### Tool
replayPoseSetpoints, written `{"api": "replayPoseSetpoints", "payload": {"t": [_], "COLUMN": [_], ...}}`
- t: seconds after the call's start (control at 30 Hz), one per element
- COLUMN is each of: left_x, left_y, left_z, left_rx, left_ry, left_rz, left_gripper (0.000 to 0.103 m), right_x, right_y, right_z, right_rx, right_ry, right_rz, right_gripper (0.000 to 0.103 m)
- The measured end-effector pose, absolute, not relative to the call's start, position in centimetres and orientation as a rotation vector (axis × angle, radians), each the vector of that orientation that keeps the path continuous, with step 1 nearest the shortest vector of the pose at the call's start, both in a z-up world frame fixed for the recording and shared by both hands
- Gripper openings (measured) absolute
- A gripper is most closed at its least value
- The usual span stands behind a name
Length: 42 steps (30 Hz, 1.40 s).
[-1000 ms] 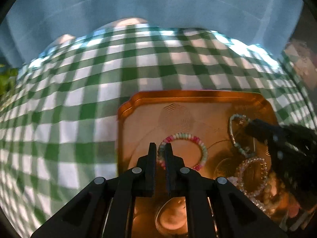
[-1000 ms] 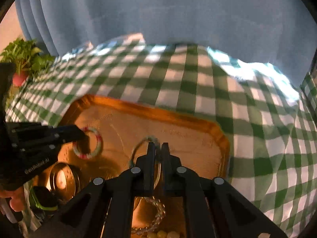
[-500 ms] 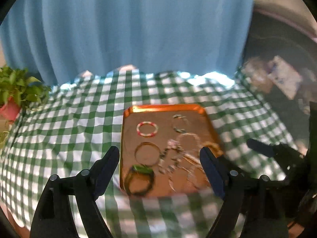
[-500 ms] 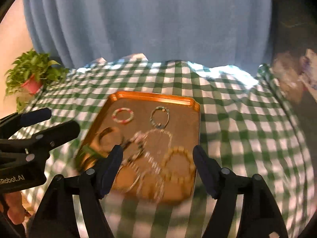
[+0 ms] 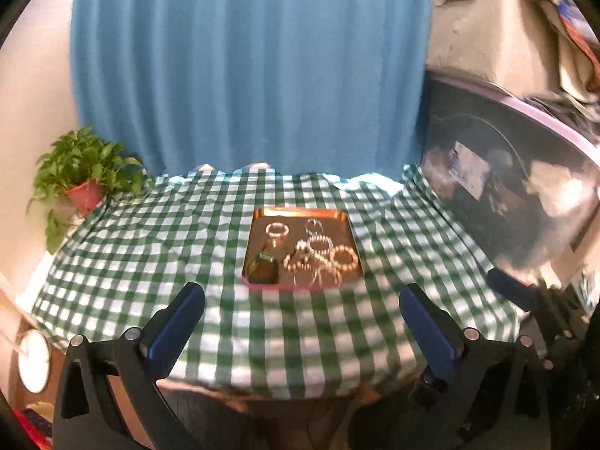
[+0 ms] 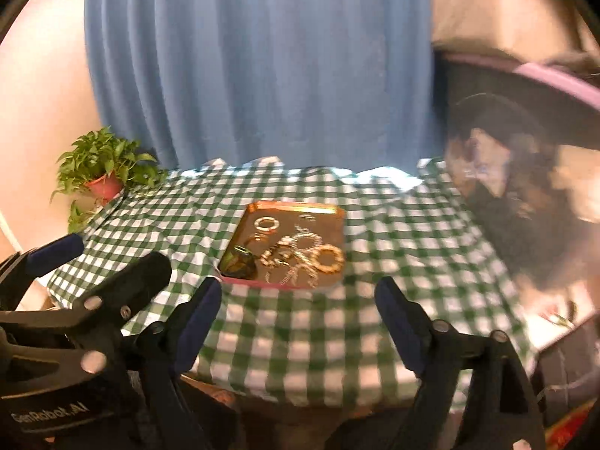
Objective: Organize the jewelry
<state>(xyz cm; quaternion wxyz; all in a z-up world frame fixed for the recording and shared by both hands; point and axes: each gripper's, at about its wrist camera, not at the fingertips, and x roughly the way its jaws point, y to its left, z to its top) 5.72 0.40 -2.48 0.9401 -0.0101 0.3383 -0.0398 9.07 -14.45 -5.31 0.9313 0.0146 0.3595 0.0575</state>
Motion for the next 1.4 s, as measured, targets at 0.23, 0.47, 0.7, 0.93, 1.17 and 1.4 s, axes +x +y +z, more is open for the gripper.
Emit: {"api": "replayPoseSetpoints", "payload": {"t": [0.23, 0.47, 0.7, 0.93, 1.17, 1.4], "left_x": [-1.5, -4.4, -4.3, -3.7, -2.7, -1.7], "left_y": [-0.7, -1.2, -2.1, -2.3, -2.4, -2.6], "left_z": [-1.3, -0.5, -0.8, -0.9, -1.2, -1.9], "left_rx": [-0.007, 0.0, 0.055, 0.05, 0.059, 0.076], "left_ry": [0.703, 0.697, 0.744, 0.745, 0.756, 0.78], "left_rz": [-0.015, -0.006, -0.003, 0.013, 0.028, 0.034], "left_gripper": [0.103, 0.103, 0.103, 0.103, 0.103, 0.103], "right_x": [2.6, -1.1, -1.9, -1.2, -0.7, 0.0], "right_y": [-15.5, -16.4, -16.6, -16.9, -16.8, -16.7], "right_z": [-4.2, -3.7, -4.0, -4.3, -4.3, -5.3], "right_rx": [0.08, 0.129, 0.119, 0.117, 0.111, 0.128], "right_ry": [0.785, 0.775, 0.784, 0.791, 0.787, 0.81], "right_rz": [0.141, 0.163, 0.148, 0.161, 0.155, 0.16], "right_gripper": [0.084, 0.084, 0.084, 0.084, 0.084, 0.084]}}
